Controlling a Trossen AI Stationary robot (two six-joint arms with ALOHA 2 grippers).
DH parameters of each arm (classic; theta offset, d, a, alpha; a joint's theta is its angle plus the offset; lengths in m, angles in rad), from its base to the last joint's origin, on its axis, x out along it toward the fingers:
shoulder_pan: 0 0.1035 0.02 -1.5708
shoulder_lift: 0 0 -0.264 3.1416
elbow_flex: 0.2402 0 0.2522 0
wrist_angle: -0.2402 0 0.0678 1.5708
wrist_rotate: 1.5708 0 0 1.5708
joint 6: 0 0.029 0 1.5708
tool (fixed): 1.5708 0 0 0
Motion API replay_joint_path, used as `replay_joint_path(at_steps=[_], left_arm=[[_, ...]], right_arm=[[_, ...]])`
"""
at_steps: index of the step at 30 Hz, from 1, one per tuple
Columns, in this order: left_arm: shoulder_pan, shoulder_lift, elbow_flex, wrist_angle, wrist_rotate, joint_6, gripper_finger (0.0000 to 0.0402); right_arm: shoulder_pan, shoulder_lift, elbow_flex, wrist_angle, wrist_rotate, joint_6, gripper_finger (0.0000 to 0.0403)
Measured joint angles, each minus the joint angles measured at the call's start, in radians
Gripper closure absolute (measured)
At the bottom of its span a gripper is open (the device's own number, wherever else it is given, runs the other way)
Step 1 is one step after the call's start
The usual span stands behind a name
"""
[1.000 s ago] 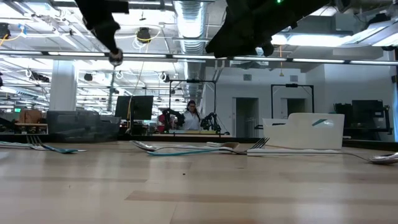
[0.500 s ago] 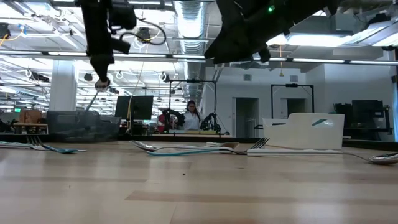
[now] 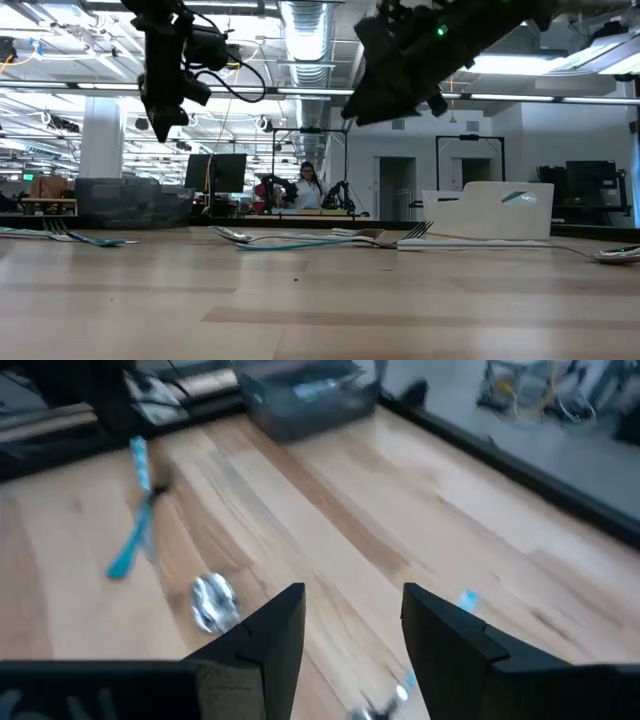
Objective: Sort silverware by color (type)
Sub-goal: Put the blue fork into the top white bin
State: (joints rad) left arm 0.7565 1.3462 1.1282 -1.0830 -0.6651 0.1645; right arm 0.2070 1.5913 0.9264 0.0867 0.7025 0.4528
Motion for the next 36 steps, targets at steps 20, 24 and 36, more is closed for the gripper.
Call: replay_joint_path(at_steps=[20,24,36], left_arm=[[-0.474,-0.417,-0.369,0.465,0.427,-0.363,0.0271],[-0.672,-0.473,-0.550,0.674,0.419,-0.449,0.0272],[-0.962,-0.469,-0.708,0.684,0.220,-0.662,0.0272]], right_arm=[[-0.013,0.000,0.000,-0.140,-0.104,0.122,0.0211],[0.015,0.000,0.000,-0.141,-0.118,0.101,0.0212],[0.016,0.000,0.000,-0.105,-0.123,0.038,0.0248]])
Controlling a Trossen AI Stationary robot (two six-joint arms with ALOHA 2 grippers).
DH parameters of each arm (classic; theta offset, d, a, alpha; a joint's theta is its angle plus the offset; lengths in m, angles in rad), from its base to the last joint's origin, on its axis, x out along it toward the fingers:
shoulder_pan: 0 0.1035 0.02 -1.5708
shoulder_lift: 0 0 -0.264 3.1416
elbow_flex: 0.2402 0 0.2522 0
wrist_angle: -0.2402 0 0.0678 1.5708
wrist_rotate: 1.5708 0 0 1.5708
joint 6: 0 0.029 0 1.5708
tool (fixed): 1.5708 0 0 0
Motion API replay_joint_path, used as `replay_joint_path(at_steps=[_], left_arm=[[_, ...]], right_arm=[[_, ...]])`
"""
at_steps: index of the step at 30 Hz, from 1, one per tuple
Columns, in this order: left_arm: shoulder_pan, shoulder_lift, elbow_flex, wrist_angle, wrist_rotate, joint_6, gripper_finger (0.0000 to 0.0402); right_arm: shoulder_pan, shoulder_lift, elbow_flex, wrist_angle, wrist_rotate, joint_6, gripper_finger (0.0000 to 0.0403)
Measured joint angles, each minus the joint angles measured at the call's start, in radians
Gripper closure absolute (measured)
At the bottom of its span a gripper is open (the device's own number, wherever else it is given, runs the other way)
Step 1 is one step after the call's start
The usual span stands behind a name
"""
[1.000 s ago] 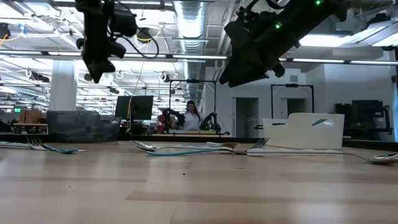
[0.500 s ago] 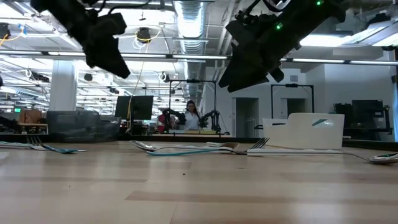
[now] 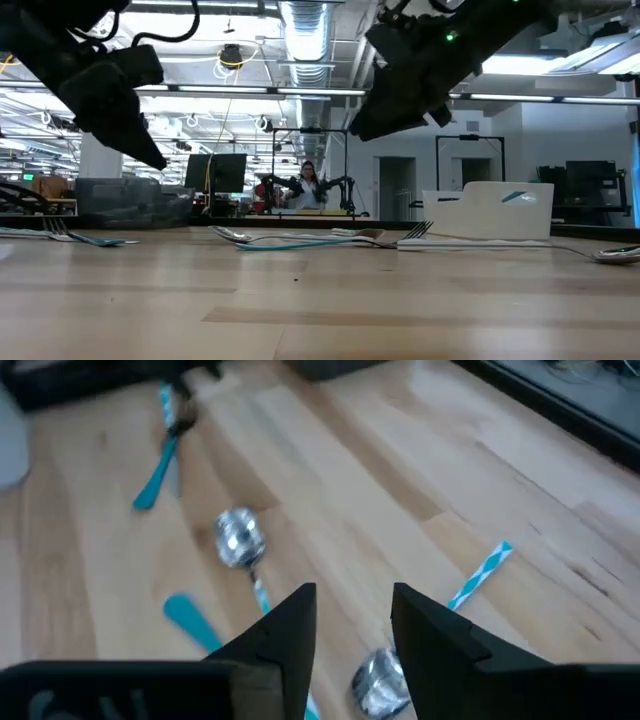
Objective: Sort silverware by color (type)
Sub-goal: Put the blue fork into the top white bin
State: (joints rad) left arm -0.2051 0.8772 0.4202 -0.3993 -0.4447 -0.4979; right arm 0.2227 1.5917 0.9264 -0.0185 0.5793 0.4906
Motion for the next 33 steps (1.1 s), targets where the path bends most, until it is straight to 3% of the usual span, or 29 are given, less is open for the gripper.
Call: replay_joint_path(at_steps=[3,8,13,19,23,29,33], left_arm=[[-0.009,0.000,0.000,-0.017,-0.026,-0.035,0.0272],[-0.027,0.004,0.000,-0.010,-0.052,-0.119,0.0272],[-0.087,0.076,0.000,-0.001,-0.179,-0.179,0.0272],[-0.103,0.195,0.000,0.118,-0.171,-0.132,0.0272],[-0.103,0.266,0.000,0.224,-0.166,-0.115,0.0272],[-0.111,0.381,0.000,0.331,-0.162,-0.085,0.0272],[-0.111,0.444,0.000,0.394,-0.144,-0.045,0.0272]], right_arm=[[-0.034,0.000,0.000,-0.021,-0.004,0.084,0.0262],[-0.050,0.000,0.000,-0.253,-0.008,0.316,0.0288],[-0.037,0.000,0.000,-0.445,-0.043,0.448,0.0295],[-0.038,0.000,-0.001,-0.434,-0.196,0.312,0.0281],[-0.071,0.000,-0.018,-0.385,-0.270,0.266,0.0250],[-0.088,0.000,-0.114,-0.241,-0.300,0.350,0.0182],[-0.087,0.000,-0.143,-0.224,-0.350,0.405,0.0169]])
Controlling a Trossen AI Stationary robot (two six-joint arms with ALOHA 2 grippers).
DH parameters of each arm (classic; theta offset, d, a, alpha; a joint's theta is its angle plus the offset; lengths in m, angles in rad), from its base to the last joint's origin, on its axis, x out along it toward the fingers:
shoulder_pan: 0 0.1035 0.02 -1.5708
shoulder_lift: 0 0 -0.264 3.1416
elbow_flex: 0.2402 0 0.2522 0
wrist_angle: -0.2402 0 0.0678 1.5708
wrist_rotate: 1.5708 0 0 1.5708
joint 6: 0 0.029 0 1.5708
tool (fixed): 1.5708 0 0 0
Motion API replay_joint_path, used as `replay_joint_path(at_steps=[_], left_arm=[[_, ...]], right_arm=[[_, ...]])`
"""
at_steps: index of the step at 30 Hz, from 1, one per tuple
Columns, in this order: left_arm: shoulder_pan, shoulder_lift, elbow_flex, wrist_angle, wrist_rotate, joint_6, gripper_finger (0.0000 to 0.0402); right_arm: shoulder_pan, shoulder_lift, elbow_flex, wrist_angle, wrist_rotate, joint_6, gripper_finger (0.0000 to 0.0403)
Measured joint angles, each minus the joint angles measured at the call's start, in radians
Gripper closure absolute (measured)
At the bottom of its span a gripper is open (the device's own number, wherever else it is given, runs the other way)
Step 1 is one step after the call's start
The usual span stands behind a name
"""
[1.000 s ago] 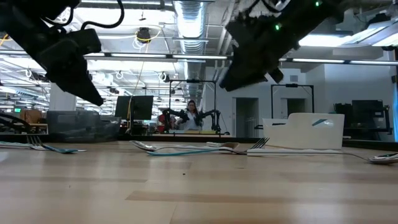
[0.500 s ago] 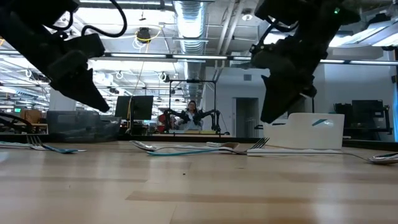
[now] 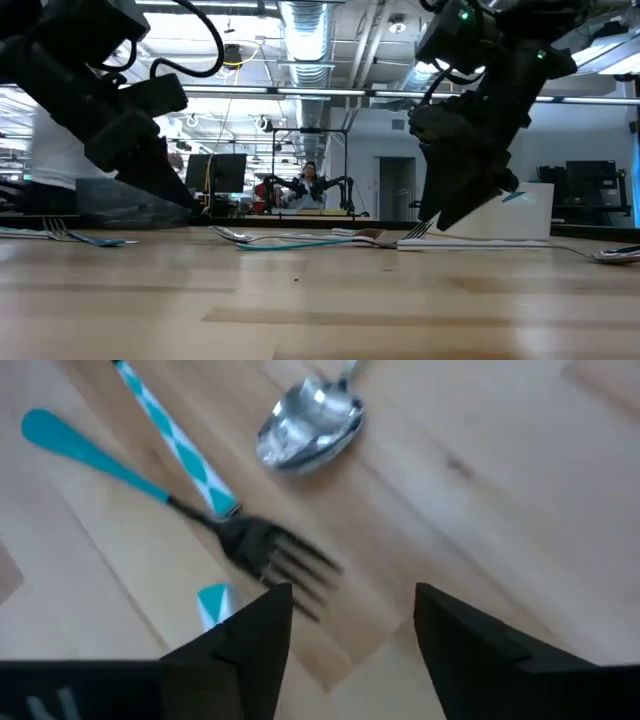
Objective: Sort silverware by color (type)
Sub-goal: Put the blue fork into the top white bin
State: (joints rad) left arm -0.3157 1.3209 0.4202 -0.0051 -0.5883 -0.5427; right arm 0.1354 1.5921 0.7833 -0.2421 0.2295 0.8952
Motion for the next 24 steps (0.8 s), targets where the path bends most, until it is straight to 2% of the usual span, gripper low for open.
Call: replay_joint_path(at_steps=[3,9,15,20,24], left_arm=[[0.005,0.027,0.000,0.050,-0.011,0.040,0.0272],[0.026,0.036,0.000,0.196,-0.014,0.105,0.0272],[0.025,0.036,0.000,0.214,0.000,0.139,0.0272],[0.025,0.036,0.000,0.214,-0.006,0.188,0.0272],[0.025,0.036,0.000,0.214,-0.023,0.191,0.0272]], right_arm=[[0.002,0.000,-0.005,0.003,-0.019,0.006,0.0184],[0.001,0.000,-0.005,0.042,-0.023,-0.021,0.0248],[0.001,0.000,-0.005,0.069,-0.023,-0.021,0.0298],[-0.007,0.000,-0.005,0.068,-0.015,-0.021,0.0315],[-0.014,0.000,-0.005,0.068,-0.002,-0.022,0.0305]])
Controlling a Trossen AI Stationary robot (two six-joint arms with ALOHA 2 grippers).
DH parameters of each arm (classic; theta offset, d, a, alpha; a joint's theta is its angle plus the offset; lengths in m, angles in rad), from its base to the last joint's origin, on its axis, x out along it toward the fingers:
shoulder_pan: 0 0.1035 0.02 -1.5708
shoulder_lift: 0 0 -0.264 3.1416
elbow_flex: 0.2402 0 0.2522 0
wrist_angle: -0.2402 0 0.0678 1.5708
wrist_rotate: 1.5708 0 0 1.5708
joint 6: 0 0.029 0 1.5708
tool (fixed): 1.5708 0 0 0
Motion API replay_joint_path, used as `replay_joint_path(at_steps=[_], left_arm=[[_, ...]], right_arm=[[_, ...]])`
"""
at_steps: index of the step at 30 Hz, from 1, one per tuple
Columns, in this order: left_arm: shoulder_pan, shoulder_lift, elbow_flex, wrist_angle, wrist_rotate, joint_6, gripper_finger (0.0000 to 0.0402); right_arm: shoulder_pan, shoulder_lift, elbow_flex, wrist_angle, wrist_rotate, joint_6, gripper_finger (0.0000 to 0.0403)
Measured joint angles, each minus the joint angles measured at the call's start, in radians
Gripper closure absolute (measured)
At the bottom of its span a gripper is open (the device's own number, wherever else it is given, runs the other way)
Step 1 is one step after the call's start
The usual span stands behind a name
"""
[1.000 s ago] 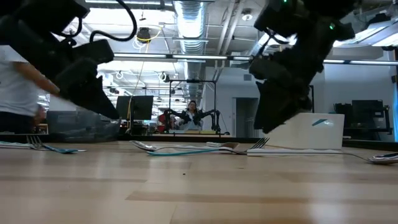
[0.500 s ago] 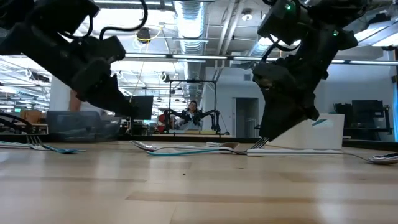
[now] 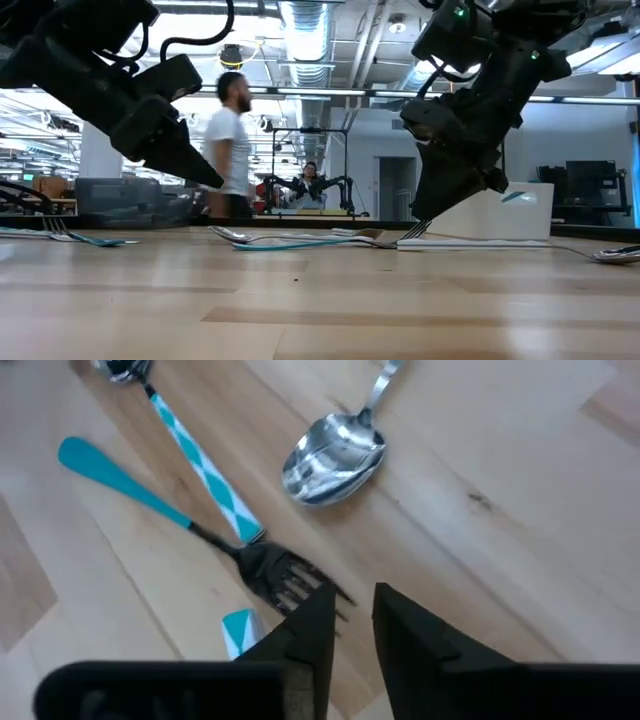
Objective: Sort silverware by color (type)
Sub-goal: Put the blue fork into the top white bin
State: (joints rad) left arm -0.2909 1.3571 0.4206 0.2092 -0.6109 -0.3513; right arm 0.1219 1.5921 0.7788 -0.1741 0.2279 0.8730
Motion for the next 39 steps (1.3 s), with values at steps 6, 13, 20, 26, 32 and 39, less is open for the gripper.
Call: replay_joint_path(at_steps=[6,13,20,26,32,39], left_arm=[[0.000,0.000,0.000,0.000,0.004,-0.032,0.0272],[-0.001,0.000,0.000,-0.014,0.023,-0.036,0.0272],[0.012,0.000,0.000,0.004,0.015,-0.022,0.0272],[0.026,0.000,0.000,0.121,0.032,-0.002,0.0272],[0.029,0.000,0.000,0.305,0.152,0.161,0.0272],[0.081,0.054,0.078,0.331,0.316,0.263,0.0272]], right_arm=[[0.021,0.034,0.002,0.019,0.024,0.052,0.0251],[0.036,0.124,0.006,0.093,0.033,0.105,0.0186],[0.034,0.094,0.002,0.096,0.001,0.030,0.0260],[0.055,0.023,0.005,0.146,0.027,-0.145,0.0383],[0.090,-0.027,0.034,0.187,0.139,-0.410,0.0379],[0.085,-0.029,0.103,0.187,0.165,-0.637,0.0376]])
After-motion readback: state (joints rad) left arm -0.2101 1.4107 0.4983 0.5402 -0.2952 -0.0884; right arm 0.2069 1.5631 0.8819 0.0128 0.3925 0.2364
